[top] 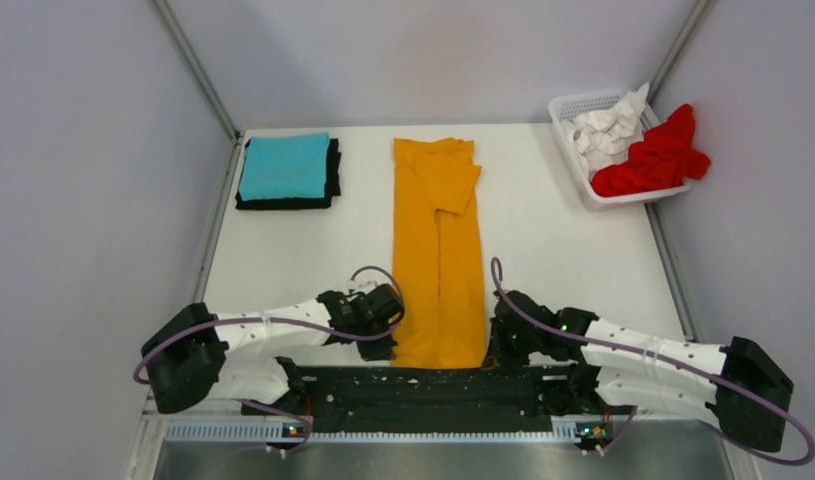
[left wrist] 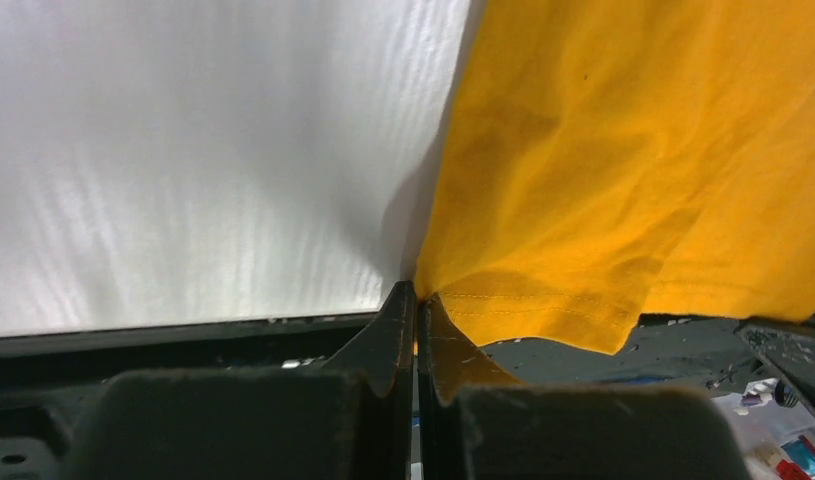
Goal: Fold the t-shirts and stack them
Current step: Grab the bottom of the folded rectangular tshirt with both arms, then fold the folded rectangular tshirt in 1/3 of the way
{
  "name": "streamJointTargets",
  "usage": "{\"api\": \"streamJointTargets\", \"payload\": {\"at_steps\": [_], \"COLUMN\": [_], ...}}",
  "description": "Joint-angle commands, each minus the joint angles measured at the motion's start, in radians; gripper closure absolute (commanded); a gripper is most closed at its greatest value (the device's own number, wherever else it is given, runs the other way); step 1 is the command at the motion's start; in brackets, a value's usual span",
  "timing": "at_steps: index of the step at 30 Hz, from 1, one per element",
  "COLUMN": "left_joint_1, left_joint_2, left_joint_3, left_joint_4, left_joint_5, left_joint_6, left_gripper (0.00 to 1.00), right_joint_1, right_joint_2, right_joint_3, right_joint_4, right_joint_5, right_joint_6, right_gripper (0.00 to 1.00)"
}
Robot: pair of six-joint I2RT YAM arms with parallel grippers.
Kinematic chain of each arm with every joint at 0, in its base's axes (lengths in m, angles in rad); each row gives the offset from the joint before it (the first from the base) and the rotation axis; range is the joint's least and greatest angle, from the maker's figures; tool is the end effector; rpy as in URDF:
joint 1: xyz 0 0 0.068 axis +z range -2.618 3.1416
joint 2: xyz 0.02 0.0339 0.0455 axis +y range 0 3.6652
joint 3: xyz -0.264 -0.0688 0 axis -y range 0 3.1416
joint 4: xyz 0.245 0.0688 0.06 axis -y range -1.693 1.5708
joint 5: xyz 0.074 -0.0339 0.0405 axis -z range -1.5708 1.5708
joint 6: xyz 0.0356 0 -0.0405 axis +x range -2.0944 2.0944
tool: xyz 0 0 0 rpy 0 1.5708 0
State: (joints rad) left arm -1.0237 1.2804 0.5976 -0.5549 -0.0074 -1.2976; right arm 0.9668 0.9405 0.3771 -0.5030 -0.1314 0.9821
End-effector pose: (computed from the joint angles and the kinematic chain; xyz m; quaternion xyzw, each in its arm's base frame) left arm 0.1085 -0.1777 0.1548 -0.1352 0.9768 -0.1506 0.0694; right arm 0.0850 0.1314 0.1510 -0.0090 0.9664 0.2417 0.0872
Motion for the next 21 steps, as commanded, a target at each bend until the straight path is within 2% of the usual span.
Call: {"api": "streamJointTargets", "payload": {"at_steps": [1, 5, 9, 13, 21], "left_joint_1": [-0.003, -0.003, 0.013, 0.085, 0.288], "left_joint_2": [-0.108, -0.146, -0.113, -0.065, 0.033], "left_joint_3": [-0.047, -0.036, 0.043, 0.16, 0.323], "left_joint_4": [-0.079, -0.034, 0.021, -0.002, 0.028], "left_joint_5": [-0.028, -0.017, -0.032, -0.041, 0.002], "left_joint_6": [-0.034, -0.002, 0.067, 0.159, 0.317], "left_gripper": [1.0, 1.0, 1.0, 1.0, 1.0], "right_joint_1": [0.075, 0.083, 0.076, 0.024, -0.156], "right_joint_2": [-0.068, -0.077, -0.045, 0.008, 0.113], "right_joint_3": [0.007, 0.047, 0.167, 0.25, 0.348], "right_joint_4": [-0.052, -0.028, -0.034, -0.022, 0.166], "right_joint_5": [-0.012, 0.019, 0.15, 0.23, 0.26], "right_joint_6": [0.087, 0.089, 0.021, -0.043, -0.184], "right_gripper": [1.0, 1.0, 1.0, 1.0, 1.0]}}
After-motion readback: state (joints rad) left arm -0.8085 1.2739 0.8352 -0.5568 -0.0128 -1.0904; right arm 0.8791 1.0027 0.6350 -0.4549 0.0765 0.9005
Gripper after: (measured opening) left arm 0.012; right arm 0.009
